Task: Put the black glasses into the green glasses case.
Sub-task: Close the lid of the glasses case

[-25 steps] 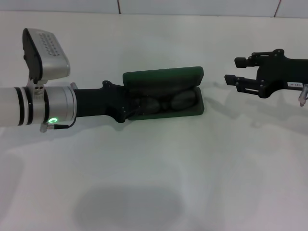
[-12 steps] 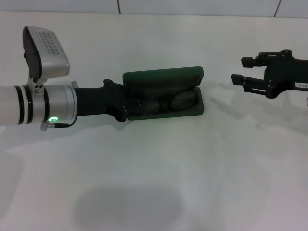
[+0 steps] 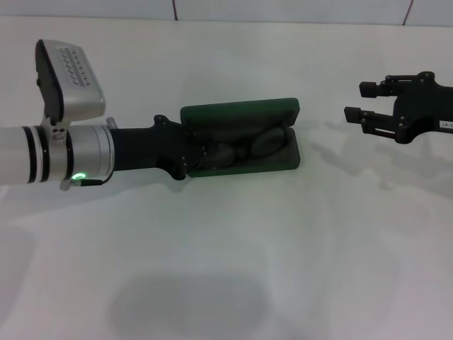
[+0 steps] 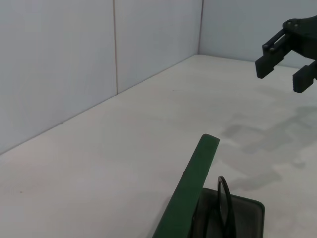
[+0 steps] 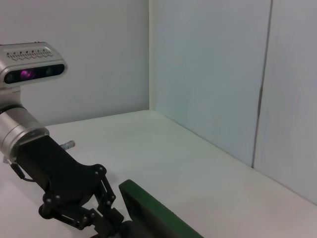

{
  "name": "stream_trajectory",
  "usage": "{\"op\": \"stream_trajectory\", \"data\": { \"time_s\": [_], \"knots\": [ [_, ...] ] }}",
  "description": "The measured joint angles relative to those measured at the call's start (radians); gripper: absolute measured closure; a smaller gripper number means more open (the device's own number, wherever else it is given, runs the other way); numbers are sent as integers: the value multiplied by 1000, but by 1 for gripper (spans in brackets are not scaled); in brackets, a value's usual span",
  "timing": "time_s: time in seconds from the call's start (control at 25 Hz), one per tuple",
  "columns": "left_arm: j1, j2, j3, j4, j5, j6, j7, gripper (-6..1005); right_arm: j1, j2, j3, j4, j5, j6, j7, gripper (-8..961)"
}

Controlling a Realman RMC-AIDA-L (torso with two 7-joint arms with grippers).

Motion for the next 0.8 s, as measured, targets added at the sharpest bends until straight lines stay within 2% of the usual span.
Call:
{"op": "stream_trajectory", "data": {
  "time_s": [0.2,0.8],
  "knots": [
    [-1,0,0,0,0,0,17,855,0,0,0,0,1,0,0,467],
    [15,-3,0,2,-27,22,299,877,-1,0,0,0,11,-8,0,466]
  ]
}}
